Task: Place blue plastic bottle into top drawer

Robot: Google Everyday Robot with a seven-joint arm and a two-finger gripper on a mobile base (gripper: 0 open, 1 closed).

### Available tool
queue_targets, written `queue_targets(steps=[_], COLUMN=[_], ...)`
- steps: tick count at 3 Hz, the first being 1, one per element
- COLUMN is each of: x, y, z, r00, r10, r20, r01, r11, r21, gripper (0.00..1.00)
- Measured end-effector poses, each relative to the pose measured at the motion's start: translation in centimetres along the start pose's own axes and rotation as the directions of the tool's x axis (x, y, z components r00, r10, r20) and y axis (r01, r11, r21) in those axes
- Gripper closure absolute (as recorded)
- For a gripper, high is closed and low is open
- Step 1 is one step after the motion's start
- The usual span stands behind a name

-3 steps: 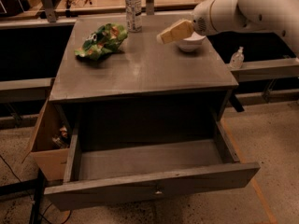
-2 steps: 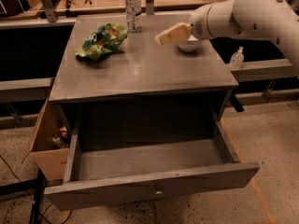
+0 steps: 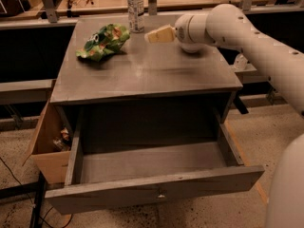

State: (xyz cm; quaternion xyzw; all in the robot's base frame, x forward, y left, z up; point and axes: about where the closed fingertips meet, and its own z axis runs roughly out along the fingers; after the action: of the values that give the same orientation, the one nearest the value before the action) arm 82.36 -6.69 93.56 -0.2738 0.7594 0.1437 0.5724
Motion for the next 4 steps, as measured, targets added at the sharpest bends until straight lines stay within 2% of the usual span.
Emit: queue_targets(steps=[2,4], x=[-3.3,-4.9], y=[-0.5,-1.6], z=[8.6,16.1], r00=[0.993,0.984], r10=[0.004,0.043], r20=[0.116,0.175], r01=[-0.005,-0.049], r11=[1.0000,0.9984], r21=[0.005,0.028], gripper=[0.00,0.00])
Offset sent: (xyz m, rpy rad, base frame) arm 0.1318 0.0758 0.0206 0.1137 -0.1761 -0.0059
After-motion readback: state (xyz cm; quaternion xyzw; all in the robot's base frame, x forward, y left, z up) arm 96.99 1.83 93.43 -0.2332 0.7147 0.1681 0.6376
